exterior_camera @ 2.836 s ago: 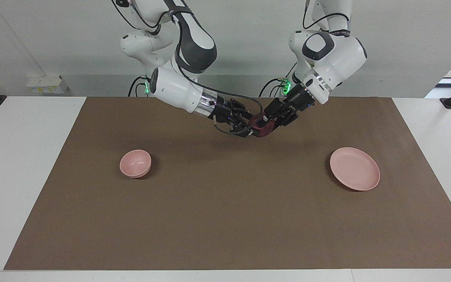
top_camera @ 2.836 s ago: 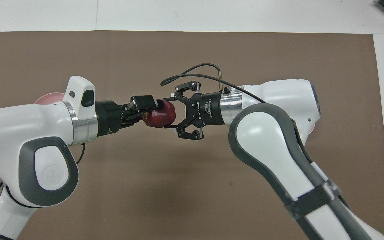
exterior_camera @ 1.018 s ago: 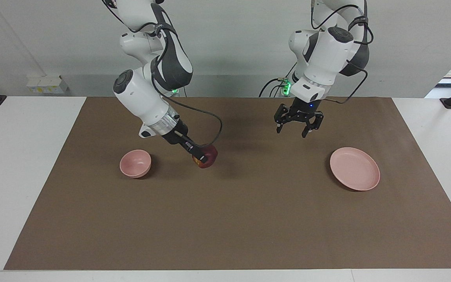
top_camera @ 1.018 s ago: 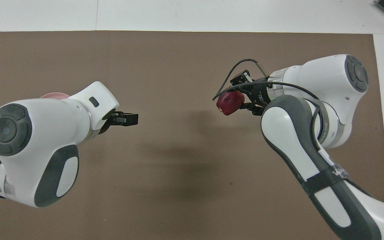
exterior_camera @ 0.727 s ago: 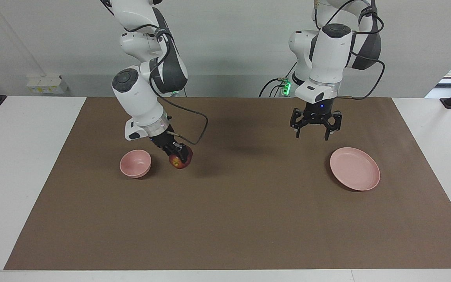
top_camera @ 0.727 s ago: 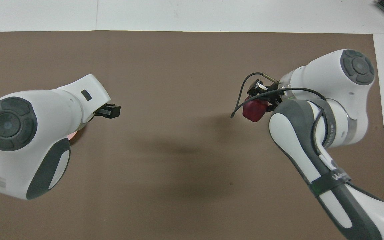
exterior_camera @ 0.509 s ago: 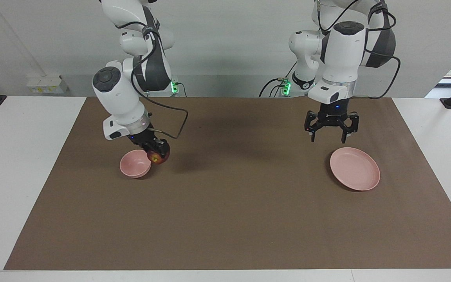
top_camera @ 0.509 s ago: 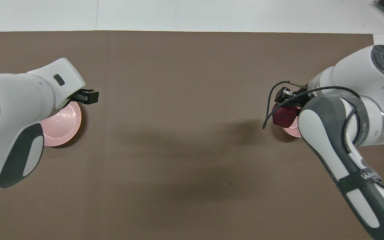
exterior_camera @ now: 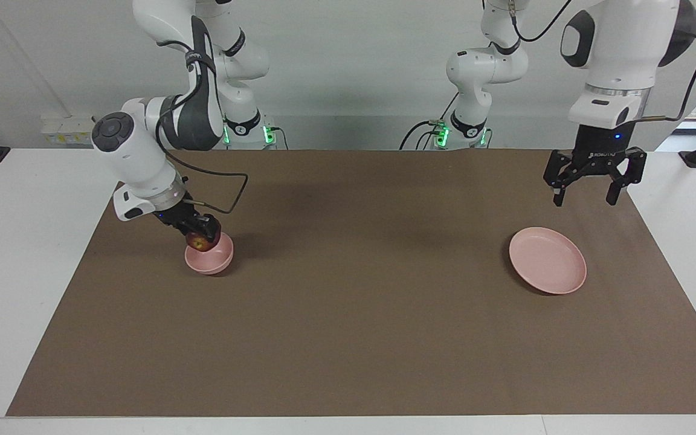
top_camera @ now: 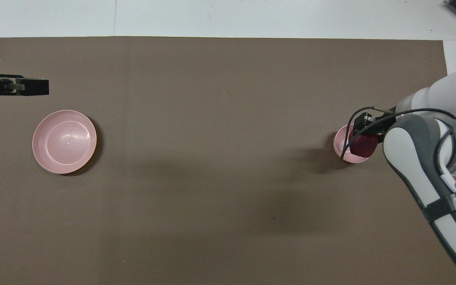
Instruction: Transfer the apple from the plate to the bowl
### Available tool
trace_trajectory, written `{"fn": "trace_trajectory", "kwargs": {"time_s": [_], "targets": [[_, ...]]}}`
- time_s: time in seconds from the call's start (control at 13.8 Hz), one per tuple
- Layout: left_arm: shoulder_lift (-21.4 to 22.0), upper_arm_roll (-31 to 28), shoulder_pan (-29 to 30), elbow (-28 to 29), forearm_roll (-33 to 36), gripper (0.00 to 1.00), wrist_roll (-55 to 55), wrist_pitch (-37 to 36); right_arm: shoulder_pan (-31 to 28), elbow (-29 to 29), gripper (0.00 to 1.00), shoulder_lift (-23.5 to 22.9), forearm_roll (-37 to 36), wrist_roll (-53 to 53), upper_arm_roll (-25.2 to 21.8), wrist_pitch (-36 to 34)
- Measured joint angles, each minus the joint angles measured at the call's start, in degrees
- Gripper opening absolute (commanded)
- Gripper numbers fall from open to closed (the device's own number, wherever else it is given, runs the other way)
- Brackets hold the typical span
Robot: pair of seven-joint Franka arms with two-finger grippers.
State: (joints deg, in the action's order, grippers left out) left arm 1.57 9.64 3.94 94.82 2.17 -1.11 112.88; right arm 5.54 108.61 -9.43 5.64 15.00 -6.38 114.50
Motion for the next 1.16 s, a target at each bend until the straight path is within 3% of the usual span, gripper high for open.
{"fn": "trace_trajectory", "kwargs": {"time_s": [0.22,0.58,0.8,0.87,1.16], "targets": [[-2.9,0.0,2.4,-9.2,-3.2,1.00,-2.6,-14.6,-0.1,1.9,0.00,-0.3,-0.1,-2.0,0.0,1.4],[-4.7,0.7,2.5,-13.2,-3.4,1.00,-2.8,-22.8,-0.8,2.5,0.02,-1.7,-0.1,-3.2,0.0,5.1],[-4.3,1.0,2.4,-13.5,-3.4,1.00,-2.8,-24.0,-0.6,2.5,0.25,-2.4,-0.1,-3.2,0.2,5.2],[-4.1,1.2,2.4,-13.5,-3.4,1.00,-2.8,-24.9,-0.7,2.6,0.48,-2.6,-0.1,-3.2,0.2,5.2],[-3.6,1.3,2.4,-13.4,-3.4,1.00,-2.8,-27.2,-0.7,2.6,0.90,-3.1,-0.1,-3.2,0.1,5.2]]}}
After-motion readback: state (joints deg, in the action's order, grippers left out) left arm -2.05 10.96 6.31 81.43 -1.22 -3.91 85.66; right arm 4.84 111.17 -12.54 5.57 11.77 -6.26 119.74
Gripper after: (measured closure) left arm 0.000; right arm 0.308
